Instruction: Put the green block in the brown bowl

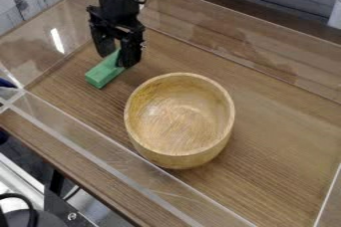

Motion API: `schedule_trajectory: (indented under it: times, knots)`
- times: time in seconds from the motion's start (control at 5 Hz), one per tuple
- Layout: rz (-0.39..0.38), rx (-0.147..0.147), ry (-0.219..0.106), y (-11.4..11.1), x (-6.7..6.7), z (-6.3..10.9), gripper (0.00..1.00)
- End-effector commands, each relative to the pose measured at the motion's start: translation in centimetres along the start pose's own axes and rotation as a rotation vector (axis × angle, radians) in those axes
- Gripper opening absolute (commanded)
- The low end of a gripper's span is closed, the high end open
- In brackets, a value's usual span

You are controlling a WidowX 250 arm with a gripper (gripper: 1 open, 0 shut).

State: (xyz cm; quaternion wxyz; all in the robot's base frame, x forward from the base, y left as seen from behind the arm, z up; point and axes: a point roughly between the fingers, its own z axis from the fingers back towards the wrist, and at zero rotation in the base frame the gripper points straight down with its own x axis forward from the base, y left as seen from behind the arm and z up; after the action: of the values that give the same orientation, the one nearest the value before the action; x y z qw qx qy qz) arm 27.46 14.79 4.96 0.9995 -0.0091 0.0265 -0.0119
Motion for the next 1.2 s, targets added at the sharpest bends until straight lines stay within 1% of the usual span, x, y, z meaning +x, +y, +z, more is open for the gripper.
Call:
schedule_trajectory:
  times: [0.0, 0.2, 0.4, 0.6, 1.0]
  knots:
    - [0.012, 0.031, -0.046, 1.1, 0.8, 1.0, 1.0]
    - [0.015, 0.029, -0.036, 1.3, 0.8, 0.3, 1.0]
    - [0.019, 0.027, -0.032, 1.4, 0.8, -0.1, 0.0]
    - [0.021, 0.027, -0.034, 1.3, 0.8, -0.2, 0.0]
    - [0.031, 0.038, -0.072, 0.7, 0.9, 2.6, 0.0]
